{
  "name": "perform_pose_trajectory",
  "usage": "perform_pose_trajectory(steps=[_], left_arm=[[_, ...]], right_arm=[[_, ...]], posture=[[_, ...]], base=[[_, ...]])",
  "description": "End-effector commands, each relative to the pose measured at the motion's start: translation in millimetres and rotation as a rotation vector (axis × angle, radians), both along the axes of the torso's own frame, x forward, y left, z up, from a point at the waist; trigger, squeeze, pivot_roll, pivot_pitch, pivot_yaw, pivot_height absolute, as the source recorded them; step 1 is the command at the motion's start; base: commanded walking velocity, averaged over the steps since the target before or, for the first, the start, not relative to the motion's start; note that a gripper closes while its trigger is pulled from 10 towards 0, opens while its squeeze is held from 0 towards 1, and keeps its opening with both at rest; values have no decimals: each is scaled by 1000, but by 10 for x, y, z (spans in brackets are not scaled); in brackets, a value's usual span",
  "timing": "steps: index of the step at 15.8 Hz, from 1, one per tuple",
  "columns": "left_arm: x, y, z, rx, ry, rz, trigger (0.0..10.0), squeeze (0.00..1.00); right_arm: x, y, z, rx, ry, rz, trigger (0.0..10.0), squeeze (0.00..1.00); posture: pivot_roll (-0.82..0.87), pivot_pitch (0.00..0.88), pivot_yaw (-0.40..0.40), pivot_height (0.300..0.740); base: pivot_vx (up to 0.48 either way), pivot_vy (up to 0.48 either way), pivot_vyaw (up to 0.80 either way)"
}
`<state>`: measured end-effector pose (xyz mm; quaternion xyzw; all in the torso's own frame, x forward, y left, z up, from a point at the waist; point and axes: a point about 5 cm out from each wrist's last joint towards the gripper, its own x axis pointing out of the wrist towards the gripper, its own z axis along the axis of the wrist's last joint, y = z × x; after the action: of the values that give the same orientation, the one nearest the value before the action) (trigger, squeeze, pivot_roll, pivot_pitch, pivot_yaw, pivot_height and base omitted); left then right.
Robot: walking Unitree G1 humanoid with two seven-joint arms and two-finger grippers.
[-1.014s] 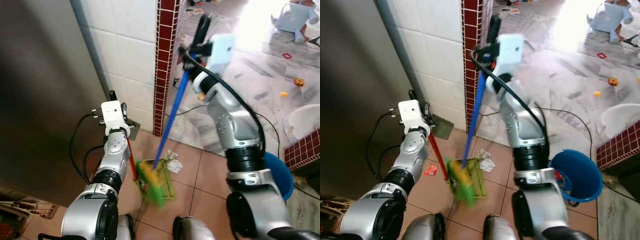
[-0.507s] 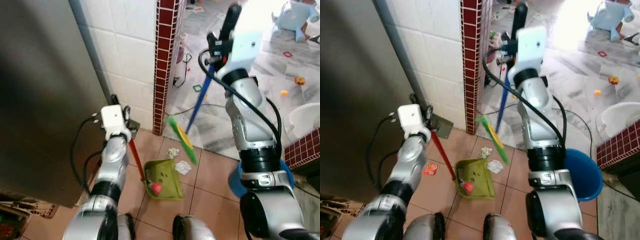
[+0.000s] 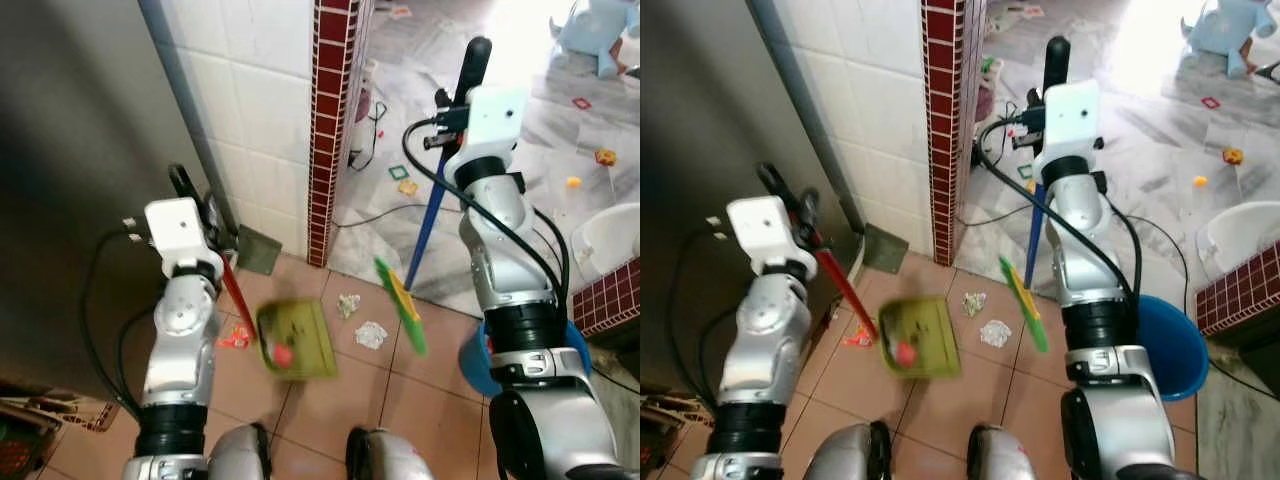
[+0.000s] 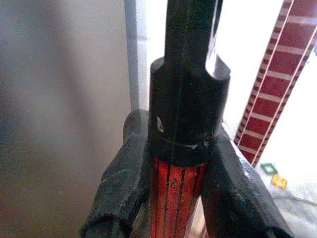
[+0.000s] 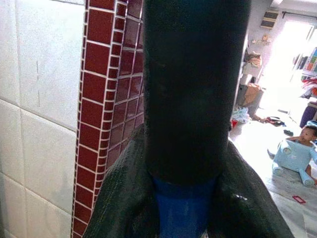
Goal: Sweep floor
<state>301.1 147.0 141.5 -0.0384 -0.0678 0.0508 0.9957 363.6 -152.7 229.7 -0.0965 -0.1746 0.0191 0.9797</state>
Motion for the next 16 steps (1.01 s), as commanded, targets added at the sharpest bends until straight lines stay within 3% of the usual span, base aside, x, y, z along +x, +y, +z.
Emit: perform_pose_trajectory(steps=[1,5,16], left_arm=[[-38,-127,118,-27,-37,-69,10000,0],[-160,-199,161,-44,-35,-157,10000,0],[-208,-304,222,-83,-21,-251,10000,0]], right_arm=[[-32,-7,-12,-33,-20,-34,10000,0],[-78,-78,-354,-19,95,-95,10000,0],[-59,-62,-453,30,141,-90,10000,0]], posture=[[-38,115,7,740],[-27,112,0,740],[-28,109,-4,740]], base=[[0,0,0],[0,0,0],[0,0,-655]])
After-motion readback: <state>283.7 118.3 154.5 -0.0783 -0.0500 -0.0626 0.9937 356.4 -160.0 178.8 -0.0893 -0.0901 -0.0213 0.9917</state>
